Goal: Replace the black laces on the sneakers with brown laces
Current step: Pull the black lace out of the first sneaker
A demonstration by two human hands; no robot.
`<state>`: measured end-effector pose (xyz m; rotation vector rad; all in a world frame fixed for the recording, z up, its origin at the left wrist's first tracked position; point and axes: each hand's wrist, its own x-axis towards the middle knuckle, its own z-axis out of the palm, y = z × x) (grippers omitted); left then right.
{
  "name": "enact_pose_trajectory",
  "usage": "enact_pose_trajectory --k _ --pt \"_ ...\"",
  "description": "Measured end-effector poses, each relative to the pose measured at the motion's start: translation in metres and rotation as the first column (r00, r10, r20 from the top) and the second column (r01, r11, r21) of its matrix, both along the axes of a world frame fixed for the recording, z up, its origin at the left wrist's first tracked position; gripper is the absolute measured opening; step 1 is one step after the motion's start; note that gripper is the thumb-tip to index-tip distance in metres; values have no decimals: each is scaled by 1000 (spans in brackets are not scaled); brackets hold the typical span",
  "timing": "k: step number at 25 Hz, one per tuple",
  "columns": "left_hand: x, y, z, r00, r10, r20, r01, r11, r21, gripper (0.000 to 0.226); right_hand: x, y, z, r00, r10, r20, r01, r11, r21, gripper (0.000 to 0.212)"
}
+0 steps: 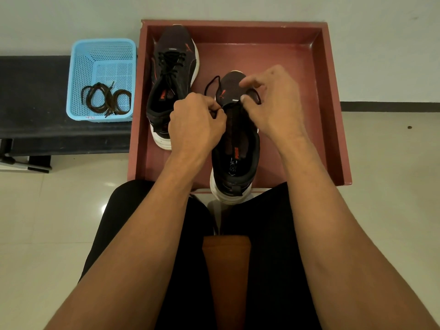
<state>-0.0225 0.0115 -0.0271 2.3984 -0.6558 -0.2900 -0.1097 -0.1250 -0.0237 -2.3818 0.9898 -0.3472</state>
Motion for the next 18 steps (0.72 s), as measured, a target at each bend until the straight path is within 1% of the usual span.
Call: enact_pose_trajectory --k 2,4,6,8,11,13,16,18 --pt "0 -1 0 1000 -12 0 12 1000 7 16 6 5 -6 987 133 -85 -130 991 35 33" --pt "-1 0 -1 1000 -22 7 22 1000 13 17 7 5 -9 978 165 -130 -162 986 32 34" --pt "-1 0 -2 1000 -23 13 23 1000 14 17 5 2 -8 987 116 -111 -111 993 52 28" --pt "0 -1 -3 1000 -16 15 16 1000 13 17 4 1 -7 995 48 -85 -40 995 95 18" --pt "0 0 -5 1000 -19 18 19 1000 4 17 3 2 -5 996 14 -89 -3 993 122 9" --pt "0 0 -6 1000 -22 14 22 1000 4 17 0 -1 -3 995 3 -96 11 989 149 13" --pt "1 0 -6 1000 -23 11 23 1000 -3 15 -4 -4 -2 991 14 -130 9 985 172 33" --pt "2 0 -6 1000 -24 9 24 1000 -1 15 -3 -4 -2 989 2 -149 23 985 168 37"
